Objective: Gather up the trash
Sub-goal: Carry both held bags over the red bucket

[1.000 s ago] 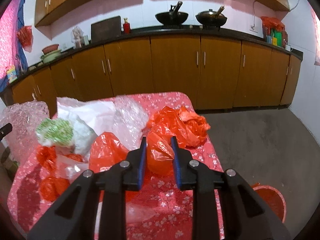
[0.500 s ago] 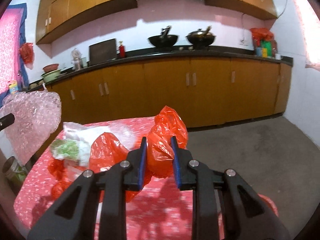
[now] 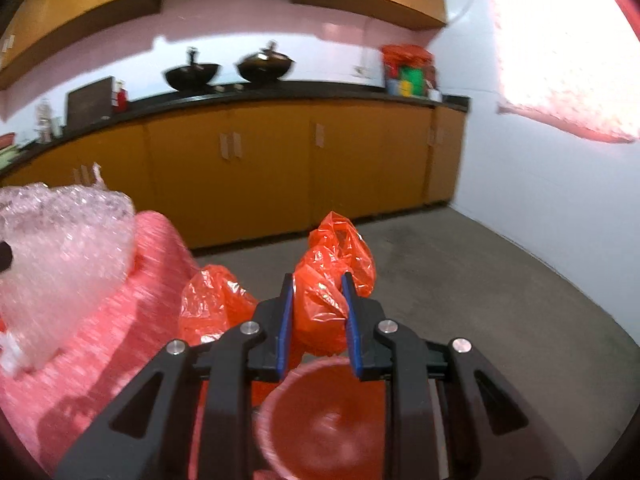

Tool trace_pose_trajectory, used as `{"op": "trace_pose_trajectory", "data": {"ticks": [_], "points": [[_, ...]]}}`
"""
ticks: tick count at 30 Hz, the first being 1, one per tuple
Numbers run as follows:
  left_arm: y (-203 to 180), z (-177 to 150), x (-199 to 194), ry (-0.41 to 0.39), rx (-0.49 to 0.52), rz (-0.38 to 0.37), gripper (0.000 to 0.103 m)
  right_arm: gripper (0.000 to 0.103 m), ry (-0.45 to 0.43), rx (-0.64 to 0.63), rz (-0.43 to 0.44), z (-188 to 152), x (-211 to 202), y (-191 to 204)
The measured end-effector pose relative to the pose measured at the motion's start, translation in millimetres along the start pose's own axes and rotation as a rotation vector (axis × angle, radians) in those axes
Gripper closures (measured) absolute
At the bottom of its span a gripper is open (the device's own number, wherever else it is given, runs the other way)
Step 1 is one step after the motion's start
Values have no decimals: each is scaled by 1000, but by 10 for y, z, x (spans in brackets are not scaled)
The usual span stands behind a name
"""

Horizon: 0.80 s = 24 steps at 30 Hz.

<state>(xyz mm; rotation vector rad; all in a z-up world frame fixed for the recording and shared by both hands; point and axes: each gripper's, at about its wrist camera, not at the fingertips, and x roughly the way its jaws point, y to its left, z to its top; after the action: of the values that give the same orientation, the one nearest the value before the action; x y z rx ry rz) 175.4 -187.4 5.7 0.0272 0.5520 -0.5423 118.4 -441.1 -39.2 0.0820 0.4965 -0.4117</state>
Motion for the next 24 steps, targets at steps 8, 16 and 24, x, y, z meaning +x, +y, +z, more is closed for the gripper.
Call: {"op": "trace_pose_trajectory", "data": {"ticks": [8, 16, 24], "points": [[-724, -453, 695, 165, 67, -96, 99, 80, 112, 54, -56, -393, 328, -613], [-981, -686, 1172, 262, 101, -91, 99, 80, 187, 78, -45, -583, 748, -728], [-1112, -859, 1426, 335, 118, -103, 99, 79, 242, 90, -2, -724, 1075, -700]]}}
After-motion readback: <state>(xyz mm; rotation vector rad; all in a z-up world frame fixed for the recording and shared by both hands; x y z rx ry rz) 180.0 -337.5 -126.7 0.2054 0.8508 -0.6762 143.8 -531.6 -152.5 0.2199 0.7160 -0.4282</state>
